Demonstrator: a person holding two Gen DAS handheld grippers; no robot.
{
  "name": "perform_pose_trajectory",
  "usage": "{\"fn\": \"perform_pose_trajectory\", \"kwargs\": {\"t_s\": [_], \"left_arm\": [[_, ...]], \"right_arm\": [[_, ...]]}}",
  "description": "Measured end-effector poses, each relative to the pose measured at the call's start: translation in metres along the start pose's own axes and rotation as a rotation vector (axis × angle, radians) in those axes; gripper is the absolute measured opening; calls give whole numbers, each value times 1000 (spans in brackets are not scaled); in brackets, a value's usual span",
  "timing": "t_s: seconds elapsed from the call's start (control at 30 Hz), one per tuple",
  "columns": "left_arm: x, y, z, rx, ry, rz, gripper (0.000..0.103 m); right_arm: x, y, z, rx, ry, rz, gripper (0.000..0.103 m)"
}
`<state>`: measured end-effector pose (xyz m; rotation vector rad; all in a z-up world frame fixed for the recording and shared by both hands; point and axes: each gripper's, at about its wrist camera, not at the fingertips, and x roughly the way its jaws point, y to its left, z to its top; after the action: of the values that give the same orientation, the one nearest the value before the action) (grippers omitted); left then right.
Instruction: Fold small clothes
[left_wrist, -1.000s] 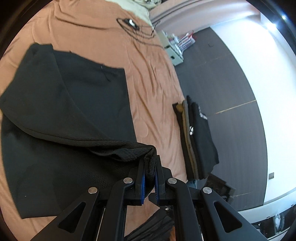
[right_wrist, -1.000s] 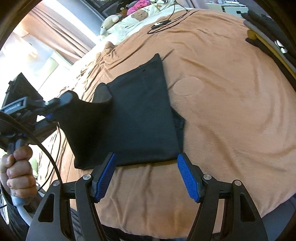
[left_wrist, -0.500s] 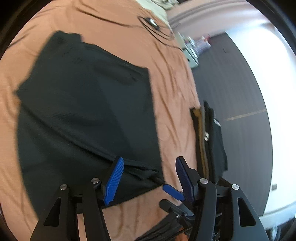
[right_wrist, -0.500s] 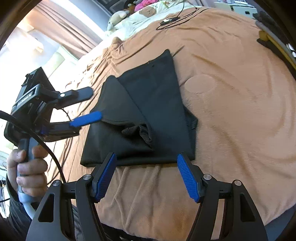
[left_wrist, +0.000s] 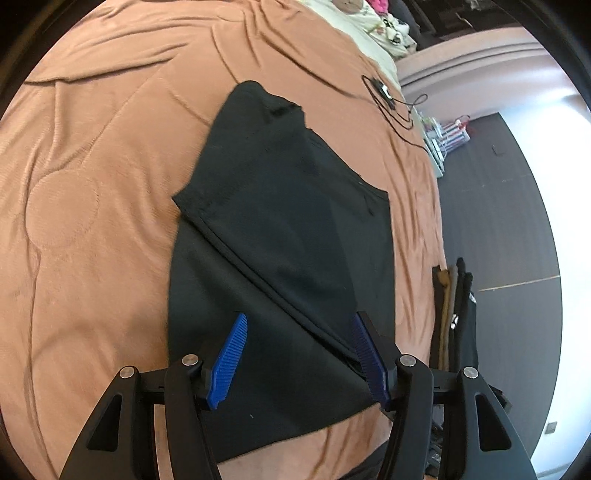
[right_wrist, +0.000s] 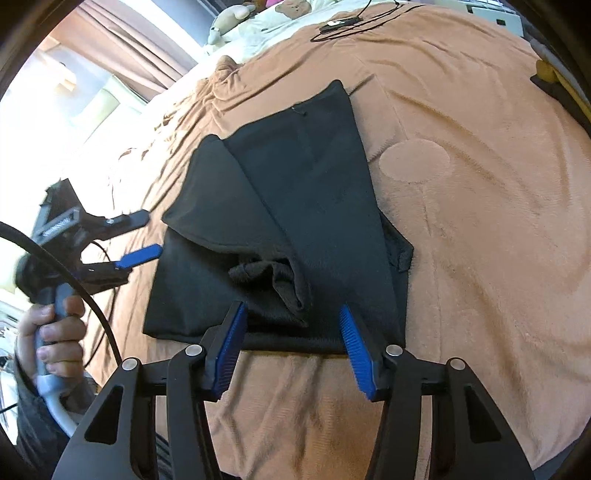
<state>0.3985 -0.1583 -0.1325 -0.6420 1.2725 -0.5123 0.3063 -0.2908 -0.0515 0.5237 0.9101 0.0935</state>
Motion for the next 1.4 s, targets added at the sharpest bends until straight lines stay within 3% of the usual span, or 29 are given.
{"fn": "perform_pose_trajectory", "kwargs": {"t_s": [0.07, 0.13, 0.27, 0.3, 0.4, 0.5, 0.6, 0.7, 1.03, 1.4], "left_arm": [[4, 2, 3, -1, 3, 6, 61], [9, 5, 7, 1, 8, 11, 61], [20, 9, 15, -4, 3, 38, 60], [21, 10, 17, -8, -2, 41, 58], [21, 8, 24, -3, -35, 76, 29], [23, 10, 30, -20, -30, 84, 25], [22, 9, 31, -23, -31, 79, 9], [15, 1, 32, -15, -49, 46, 5], [16, -54, 56, 71, -56, 1, 3], [69, -106, 88, 209, 29, 22, 3]], "right_arm": [[-2, -3, 2, 24, -5, 25, 50], [-1, -8, 1, 43, -7, 28, 32], [7, -15, -1, 59, 16, 0, 15], [8, -16, -1, 58, 18, -3, 9], [1, -13, -1, 43, -3, -21, 3], [-10, -10, 0, 37, -20, -11, 3], [-20, -10, -2, 45, -45, -8, 2], [-28, -14, -5, 63, -62, -1, 2], [-36, -22, -16, 100, -62, 0, 2], [-35, -33, -21, 130, -61, -1, 2]]}}
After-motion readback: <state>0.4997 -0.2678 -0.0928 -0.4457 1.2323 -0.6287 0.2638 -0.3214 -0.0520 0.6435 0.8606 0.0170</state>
